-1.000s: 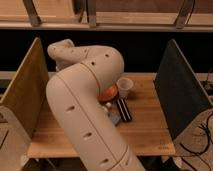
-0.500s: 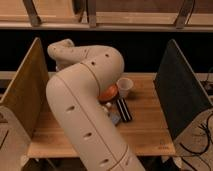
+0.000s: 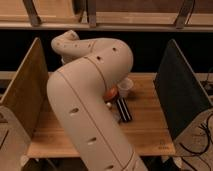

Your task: Place the eraser in the ceramic cup

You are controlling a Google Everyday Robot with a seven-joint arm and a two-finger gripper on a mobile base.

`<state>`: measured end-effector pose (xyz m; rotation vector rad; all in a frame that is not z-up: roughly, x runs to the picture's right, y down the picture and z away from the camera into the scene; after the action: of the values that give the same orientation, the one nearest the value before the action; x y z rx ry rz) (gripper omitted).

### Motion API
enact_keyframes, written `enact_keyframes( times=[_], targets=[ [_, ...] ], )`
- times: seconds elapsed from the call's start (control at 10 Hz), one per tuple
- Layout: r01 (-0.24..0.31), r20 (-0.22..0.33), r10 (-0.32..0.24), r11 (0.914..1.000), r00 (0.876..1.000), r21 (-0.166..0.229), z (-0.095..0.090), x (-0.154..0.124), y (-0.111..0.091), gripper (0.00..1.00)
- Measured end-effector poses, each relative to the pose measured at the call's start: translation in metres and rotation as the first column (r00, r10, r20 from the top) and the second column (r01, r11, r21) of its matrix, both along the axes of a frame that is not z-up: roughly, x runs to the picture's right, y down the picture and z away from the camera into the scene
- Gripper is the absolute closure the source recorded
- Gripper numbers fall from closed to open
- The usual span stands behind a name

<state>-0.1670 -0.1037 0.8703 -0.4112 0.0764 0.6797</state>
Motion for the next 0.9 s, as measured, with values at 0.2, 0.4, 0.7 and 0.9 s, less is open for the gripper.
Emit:
enact_keyframes(
  times=[0.2, 0.4, 0.7, 0.9],
  targets=[
    [-0.072, -0.005, 0.072, 0.997, 0.997, 0.029, -0.007, 0.028, -0.002, 0.2],
    [-0.194, -0.051, 0.196, 0.9798, 0.979, 0.049, -0.016, 0.069, 0.009, 0.2],
    [-0.382, -0.178, 0.388, 0.9217, 0.904, 0.068, -0.028, 0.125, 0.029, 0.2],
    [-0.585, -0.325, 0.594, 0.7996, 0.736, 0.137, -0.051, 0.184, 0.057, 0.2]
  ],
)
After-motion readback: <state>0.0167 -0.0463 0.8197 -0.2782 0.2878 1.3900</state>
